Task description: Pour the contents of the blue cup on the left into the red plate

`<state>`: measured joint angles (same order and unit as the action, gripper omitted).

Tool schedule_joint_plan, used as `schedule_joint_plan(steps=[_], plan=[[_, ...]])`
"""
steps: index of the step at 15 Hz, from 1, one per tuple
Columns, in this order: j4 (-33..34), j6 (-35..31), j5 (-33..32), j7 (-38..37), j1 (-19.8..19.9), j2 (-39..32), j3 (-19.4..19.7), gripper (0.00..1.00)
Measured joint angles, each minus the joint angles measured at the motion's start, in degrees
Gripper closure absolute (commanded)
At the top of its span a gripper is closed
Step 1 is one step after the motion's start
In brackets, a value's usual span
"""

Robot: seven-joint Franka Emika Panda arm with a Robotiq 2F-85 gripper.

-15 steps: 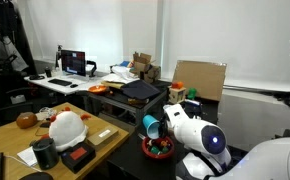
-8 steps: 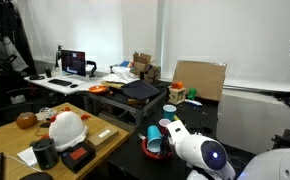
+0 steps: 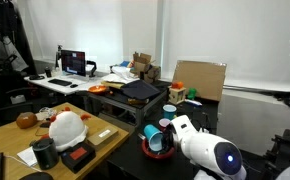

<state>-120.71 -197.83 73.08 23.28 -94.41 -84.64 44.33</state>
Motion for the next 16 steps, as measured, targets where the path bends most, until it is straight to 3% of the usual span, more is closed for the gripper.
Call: schedule_joint_plan(steps=[4, 8, 12, 16], plan=[[-5.5, 0.0, -0.5, 0.0, -5.6, 1.9, 1.4, 0.99], [-14.7, 0.1, -1.4, 1.1, -11.2, 9.7, 6.2, 0.99], [-23.8, 2.5, -0.9, 3.6, -17.8, 15.8, 16.4, 0.99], [-31.4, 9.2, -0.9, 7.5, -26.0, 17.7, 31.5, 0.99]])
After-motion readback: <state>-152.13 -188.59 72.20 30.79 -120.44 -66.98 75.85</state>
